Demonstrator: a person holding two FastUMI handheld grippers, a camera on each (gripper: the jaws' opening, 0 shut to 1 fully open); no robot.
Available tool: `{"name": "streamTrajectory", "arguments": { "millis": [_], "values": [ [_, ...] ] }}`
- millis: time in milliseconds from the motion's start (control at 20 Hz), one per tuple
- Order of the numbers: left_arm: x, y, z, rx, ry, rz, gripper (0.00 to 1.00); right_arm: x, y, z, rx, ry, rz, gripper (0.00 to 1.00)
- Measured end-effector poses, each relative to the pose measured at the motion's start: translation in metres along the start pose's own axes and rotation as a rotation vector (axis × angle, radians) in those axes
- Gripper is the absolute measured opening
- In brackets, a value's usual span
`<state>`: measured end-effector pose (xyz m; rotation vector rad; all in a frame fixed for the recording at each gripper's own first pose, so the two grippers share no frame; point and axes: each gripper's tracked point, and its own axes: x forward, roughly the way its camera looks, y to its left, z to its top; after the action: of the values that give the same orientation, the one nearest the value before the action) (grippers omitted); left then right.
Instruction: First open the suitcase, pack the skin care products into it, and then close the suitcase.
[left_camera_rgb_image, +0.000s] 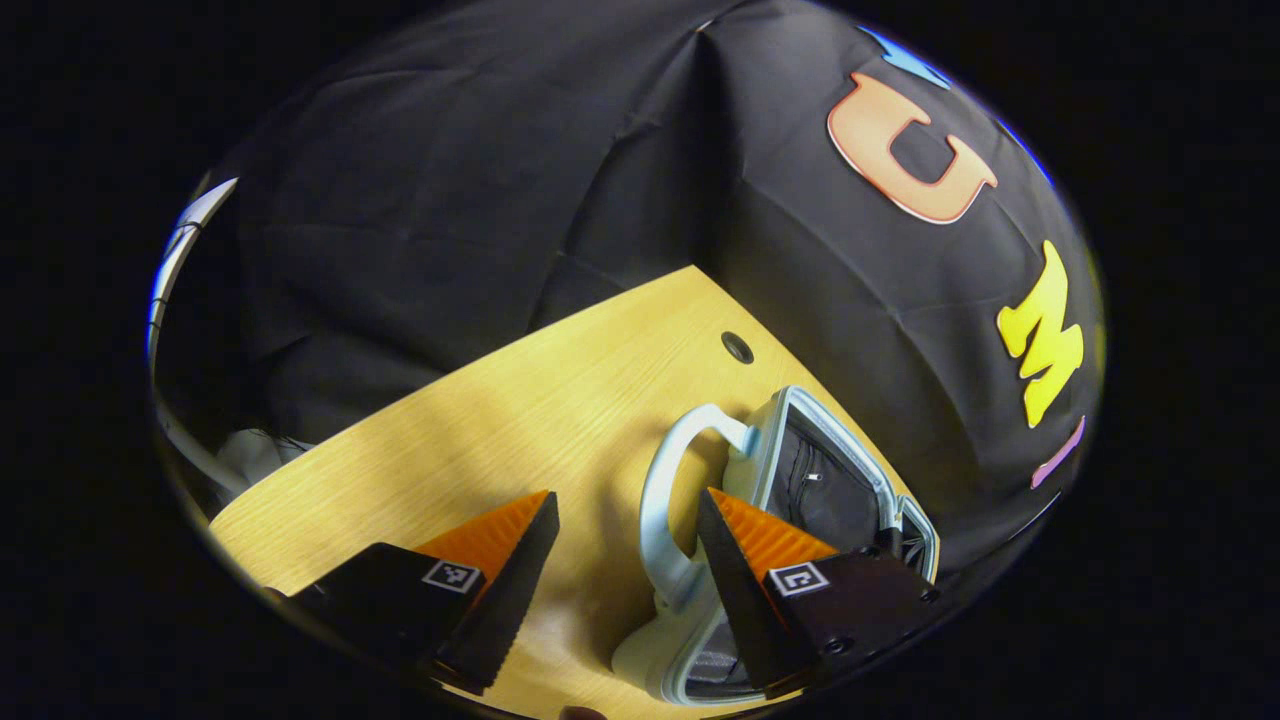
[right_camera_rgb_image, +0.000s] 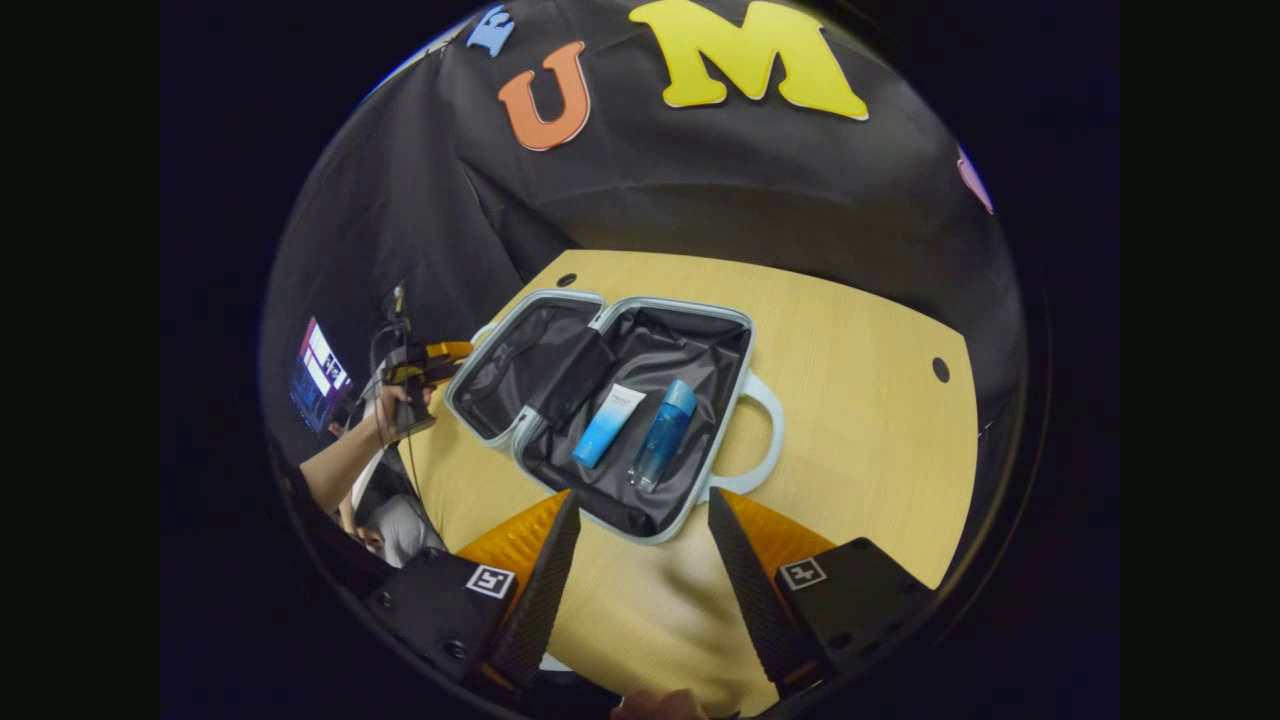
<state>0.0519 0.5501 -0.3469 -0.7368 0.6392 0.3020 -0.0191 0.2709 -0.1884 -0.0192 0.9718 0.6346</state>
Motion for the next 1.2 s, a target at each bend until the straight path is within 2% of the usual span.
{"name": "streamTrajectory", "arguments": {
  "millis": [50,100,150,200,300,350,400,500,550,650,700,750,800,850,1000,1100,1200],
  "values": [
    [0.006,-0.004,0.001,-0.001,-0.002,-0.001,0.70,-0.003,0.000,-0.001,0.013,-0.005,0.006,0.73],
    [0.012,-0.009,0.002,-0.016,-0.002,-0.010,0.65,-0.006,-0.001,-0.001,0.034,-0.012,0.006,0.77],
    [0.014,-0.010,0.003,-0.026,0.007,-0.006,0.67,-0.009,-0.002,0.001,0.057,-0.022,0.012,0.73],
    [0.017,-0.001,0.002,-0.015,0.020,0.042,0.62,-0.012,-0.003,0.004,0.077,-0.035,0.013,0.73],
    [0.025,-0.003,0.001,-0.001,0.041,0.068,0.41,-0.017,-0.005,0.006,0.102,-0.055,0.019,0.77],
    [0.023,-0.005,0.004,0.012,0.049,0.078,0.20,-0.018,-0.008,0.006,0.104,-0.061,0.014,0.73],
    [0.021,-0.008,0.008,0.026,0.040,0.087,0.19,-0.020,-0.011,0.007,0.107,-0.075,0.008,0.77],
    [0.009,-0.019,0.022,0.120,-0.018,0.122,0.15,-0.032,-0.019,0.019,0.117,-0.148,-0.007,0.77],
    [-0.002,-0.026,0.035,0.191,-0.069,0.139,0.11,-0.037,-0.024,0.022,0.125,-0.181,-0.015,0.77],
    [-0.034,-0.053,0.060,0.288,-0.172,0.159,0.10,-0.049,-0.032,0.021,0.168,-0.215,-0.023,0.77],
    [-0.051,-0.071,0.072,0.316,-0.229,0.166,0.10,-0.055,-0.038,0.018,0.193,-0.234,-0.032,0.73],
    [-0.074,-0.093,0.082,0.340,-0.296,0.170,0.09,-0.060,-0.046,0.016,0.210,-0.257,-0.050,0.78],
    [-0.095,-0.115,0.088,0.369,-0.354,0.166,0.09,-0.066,-0.058,0.014,0.219,-0.287,-0.083,0.72],
    [-0.117,-0.143,0.090,0.411,-0.408,0.159,0.10,-0.076,-0.071,0.011,0.222,-0.323,-0.124,0.77],
    [-0.165,-0.232,0.069,0.555,-0.531,0.112,0.09,-0.114,-0.111,0.005,0.213,-0.455,-0.281,0.77],
    [-0.184,-0.284,0.042,0.629,-0.572,0.092,0.09,-0.144,-0.140,-0.002,0.198,-0.537,-0.405,0.77],
    [-0.188,-0.328,0.015,0.695,-0.596,0.067,0.09,-0.171,-0.156,-0.012,0.215,-0.589,-0.468,0.77]
  ]
}}
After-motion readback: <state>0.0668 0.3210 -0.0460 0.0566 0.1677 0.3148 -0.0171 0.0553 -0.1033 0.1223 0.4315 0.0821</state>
